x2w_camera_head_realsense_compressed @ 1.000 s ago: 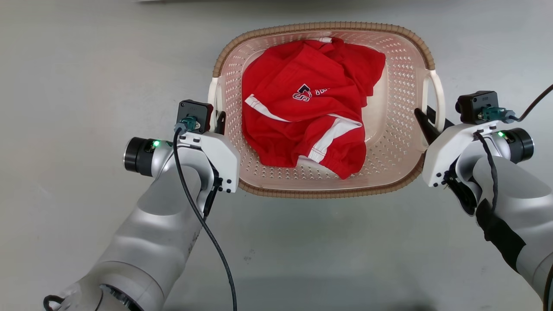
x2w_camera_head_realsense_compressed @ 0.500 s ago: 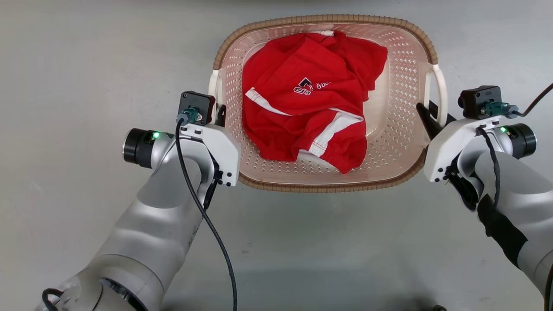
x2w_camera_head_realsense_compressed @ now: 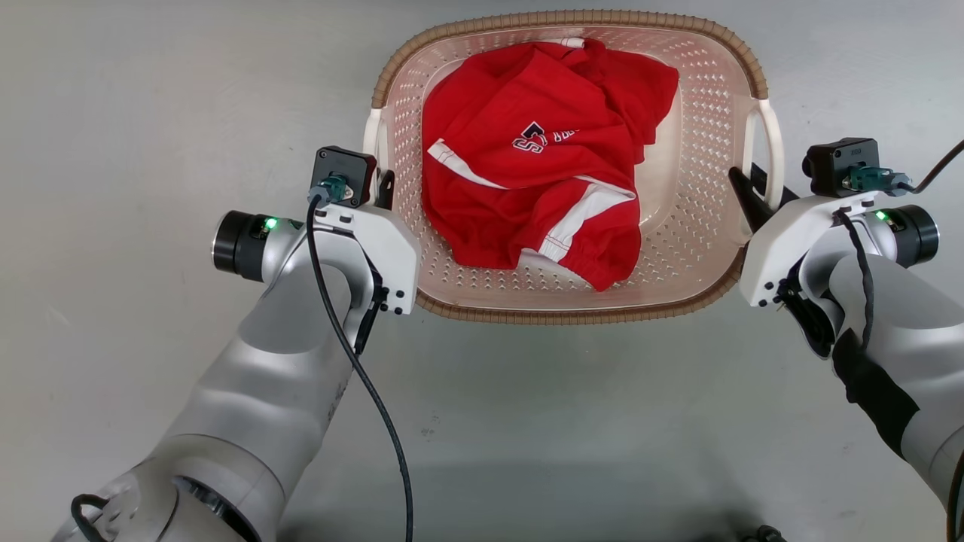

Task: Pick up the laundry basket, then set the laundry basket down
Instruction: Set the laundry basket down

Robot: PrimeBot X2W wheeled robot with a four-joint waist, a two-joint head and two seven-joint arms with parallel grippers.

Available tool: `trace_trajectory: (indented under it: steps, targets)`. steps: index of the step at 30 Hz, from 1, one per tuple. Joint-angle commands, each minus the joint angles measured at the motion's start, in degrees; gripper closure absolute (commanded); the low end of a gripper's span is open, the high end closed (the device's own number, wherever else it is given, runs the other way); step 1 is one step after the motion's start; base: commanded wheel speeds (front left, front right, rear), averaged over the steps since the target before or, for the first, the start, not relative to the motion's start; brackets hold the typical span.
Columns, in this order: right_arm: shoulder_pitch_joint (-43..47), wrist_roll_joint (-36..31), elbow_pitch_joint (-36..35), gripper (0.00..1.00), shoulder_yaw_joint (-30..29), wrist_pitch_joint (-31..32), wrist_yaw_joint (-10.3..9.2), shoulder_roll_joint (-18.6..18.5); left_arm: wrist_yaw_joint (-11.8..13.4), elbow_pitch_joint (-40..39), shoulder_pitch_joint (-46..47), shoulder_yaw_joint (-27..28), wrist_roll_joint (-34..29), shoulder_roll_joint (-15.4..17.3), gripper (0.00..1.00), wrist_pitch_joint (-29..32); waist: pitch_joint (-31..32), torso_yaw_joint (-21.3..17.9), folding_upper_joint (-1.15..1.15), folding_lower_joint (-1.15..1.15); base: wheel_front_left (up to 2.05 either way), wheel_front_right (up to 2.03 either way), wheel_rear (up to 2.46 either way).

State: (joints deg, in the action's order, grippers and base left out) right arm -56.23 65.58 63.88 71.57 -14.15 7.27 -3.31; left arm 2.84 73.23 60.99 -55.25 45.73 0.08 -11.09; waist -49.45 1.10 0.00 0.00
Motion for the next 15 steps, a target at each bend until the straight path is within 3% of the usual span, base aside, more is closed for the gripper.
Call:
trace_trajectory:
  steps: [1,3,4,5,6,7,15]
  targets:
    - [1.87,0.18,0.93,1.00,0.41,-0.80,0.22,-1.79,1.19,0.56,0.99,0.43,-0.15,2.92,1.00,-0.03,-0.11,0.01,0.00,0.00,0.00,0.00,0.00]
    - [1.78,0.51,1.49,1.00,0.31,-0.81,0.22,-1.69,1.22,0.58,1.21,0.29,-0.05,2.90,1.00,-0.05,-0.37,0.02,0.00,0.00,0.00,0.00,0.00]
    - [1.73,0.65,1.84,0.75,0.27,-0.81,0.22,-1.64,1.31,0.59,1.28,0.35,0.08,2.89,1.00,-0.06,-0.46,0.05,0.00,0.00,0.00,0.00,0.00]
    - [1.45,0.55,2.42,0.38,0.19,-0.82,0.22,-1.61,1.52,0.59,1.34,0.67,0.45,2.88,0.95,-0.11,-0.57,0.09,0.00,0.00,0.00,0.00,0.00]
    - [1.09,0.19,2.88,0.00,0.19,-0.82,0.22,-1.57,1.85,0.60,1.43,0.97,0.78,2.88,0.59,-0.29,-0.69,0.13,0.00,0.00,0.00,0.00,0.00]
    - [0.45,-0.25,2.94,0.00,-0.25,-0.83,0.22,-1.57,2.65,0.60,1.41,1.64,1.47,2.87,0.00,-0.27,-0.85,0.14,0.00,0.00,0.00,0.00,0.00]
    - [-0.20,-4.79,2.37,0.00,-5.75,-0.84,0.22,-1.70,3.33,0.02,1.17,1.97,2.66,2.81,0.00,-1.09,-1.92,0.10,0.00,0.00,0.00,0.00,0.00]
